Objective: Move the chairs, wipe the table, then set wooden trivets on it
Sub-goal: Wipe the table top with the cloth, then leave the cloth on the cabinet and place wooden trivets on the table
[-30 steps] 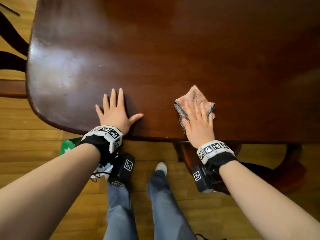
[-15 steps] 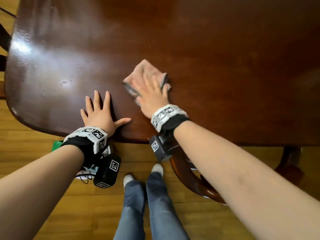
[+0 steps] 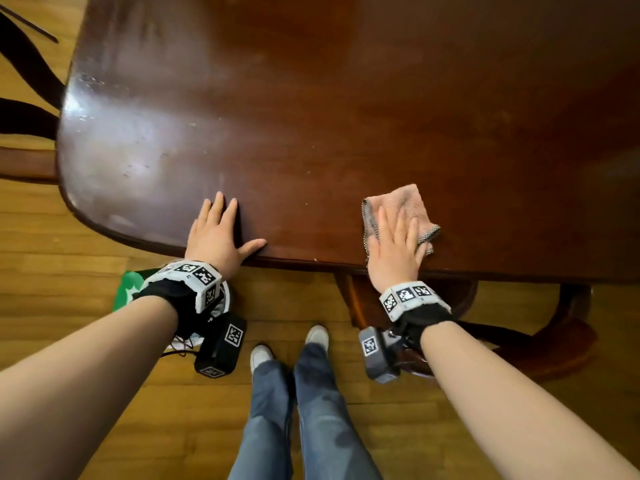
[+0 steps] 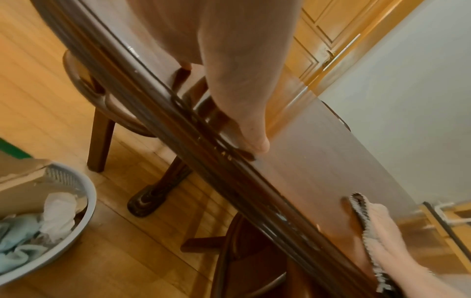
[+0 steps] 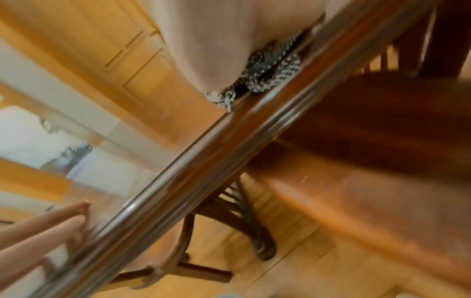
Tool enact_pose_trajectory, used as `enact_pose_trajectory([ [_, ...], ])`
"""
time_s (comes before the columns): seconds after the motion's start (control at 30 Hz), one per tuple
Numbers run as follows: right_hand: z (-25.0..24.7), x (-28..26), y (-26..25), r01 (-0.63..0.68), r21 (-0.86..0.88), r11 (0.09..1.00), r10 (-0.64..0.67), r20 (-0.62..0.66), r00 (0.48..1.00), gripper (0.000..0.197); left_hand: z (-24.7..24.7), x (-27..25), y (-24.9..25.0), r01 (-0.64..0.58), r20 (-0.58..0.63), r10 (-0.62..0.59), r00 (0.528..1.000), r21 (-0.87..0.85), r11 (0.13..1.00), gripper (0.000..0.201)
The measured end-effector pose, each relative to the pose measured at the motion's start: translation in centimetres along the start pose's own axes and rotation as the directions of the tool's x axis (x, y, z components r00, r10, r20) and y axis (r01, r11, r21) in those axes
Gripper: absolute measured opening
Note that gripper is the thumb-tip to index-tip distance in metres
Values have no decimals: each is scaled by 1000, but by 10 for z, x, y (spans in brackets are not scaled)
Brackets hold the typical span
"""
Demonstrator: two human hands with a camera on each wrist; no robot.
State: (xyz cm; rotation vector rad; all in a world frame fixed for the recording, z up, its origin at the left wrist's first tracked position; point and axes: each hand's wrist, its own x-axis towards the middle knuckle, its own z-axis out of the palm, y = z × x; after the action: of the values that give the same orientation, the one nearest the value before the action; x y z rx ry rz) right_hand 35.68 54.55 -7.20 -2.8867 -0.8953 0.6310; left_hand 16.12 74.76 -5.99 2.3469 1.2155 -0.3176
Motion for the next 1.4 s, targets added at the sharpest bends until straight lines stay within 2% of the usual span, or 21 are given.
enact_pose_trajectory([
  [0.1, 14, -18, -37, 167, 3, 986, -167, -16, 986, 55, -2, -12, -2, 17, -22, -21, 1000, -160, 987, 80],
  [0.2, 24, -37, -60, 388, 16, 922, -386, -59, 920, 62, -5, -30, -6, 13, -84, -30, 996, -202, 979, 68],
  [0.37, 14, -47, -91, 513, 209, 833, -517, -39, 855, 62, -12, -55, -16, 49, -120, -89, 989, -302, 952, 52],
  [0.43, 5, -52, -109, 614, 240, 752, -632, 2, 775, 60, -19, -65, -19, 125, -46, -152, 987, -364, 923, 48],
  [0.47, 1, -57, -121, 687, 243, 685, -711, 16, 704, 58, -23, -72, -23, 186, 14, -199, 980, -428, 885, 50],
  [0.5, -3, -62, -131, 750, 246, 614, -777, 25, 629, 57, -27, -79, -25, 252, 101, -235, 967, -536, 806, 52],
  [0.53, -7, -67, -144, 798, 255, 546, -831, 39, 555, 56, -32, -88, -31, 322, 201, -254, 946, -676, 663, 53],
  [0.6, -14, -74, -164, 844, 281, 456, -887, 72, 456, 52, -39, -104, -41, 396, 318, -256, 913, -843, 364, 46],
  [0.7, -18, -89, -197, 904, 285, 318, -947, 130, 292, 46, -50, -141, -67, 308, 252, -365, 896, -946, 104, 18],
  [0.77, -16, -99, -211, 925, 309, 221, -971, 162, 178, 42, -54, -166, -78, 221, 209, -423, 882, -975, -22, 9],
  [0.8, -14, -107, -219, 927, 339, 159, -978, 186, 100, 41, -54, -185, -83, 188, 192, -478, 857, -981, -57, 10],
  [0.87, -8, -124, -230, 918, 390, 75, -975, 220, -14, 39, -50, -221, -90, 151, 177, -576, 798, -984, -92, 10],
  [0.93, -1, -138, -237, 901, 426, 76, -967, 253, -38, 43, -37, -254, -96, 137, 179, -665, 725, -984, -115, 12],
  [1.03, 19, -174, -248, 892, 445, 74, -936, 341, -92, 62, -5, -316, -100, 61, 218, -781, 585, -972, -225, 11],
  [1.07, 25, -185, -251, 894, 440, 81, -928, 361, -94, 66, 3, -335, -98, 25, 229, -801, 553, -965, -259, 8],
  [1.1, 32, -200, -254, 893, 441, 90, -917, 387, -99, 67, 12, -356, -96, -15, 241, -820, 519, -957, -291, 6],
  [1.2, 62, -268, -265, 884, 455, 110, -834, 526, -167, 55, 46, -434, -88, -183, 270, -883, 383, -915, -359, 15],
  [1.27, 82, -315, -267, 886, 445, 127, -750, 627, -208, 45, 68, -478, -82, -279, 296, -895, 333, -876, -393, 25],
  [1.3, 94, -348, -265, 890, 443, 112, -694, 676, -248, 43, 81, -506, -75, -331, 312, -900, 305, -851, -407, 27],
  [1.37, 116, -413, -253, 892, 441, 102, -574, 758, -309, 43, 104, -557, -61, -422, 338, -903, 266, -801, -424, 23],
  [1.4, 124, -443, -245, 887, 442, 132, -505, 800, -323, 45, 113, -578, -54, -452, 345, -904, 250, -785, -425, 21],
])
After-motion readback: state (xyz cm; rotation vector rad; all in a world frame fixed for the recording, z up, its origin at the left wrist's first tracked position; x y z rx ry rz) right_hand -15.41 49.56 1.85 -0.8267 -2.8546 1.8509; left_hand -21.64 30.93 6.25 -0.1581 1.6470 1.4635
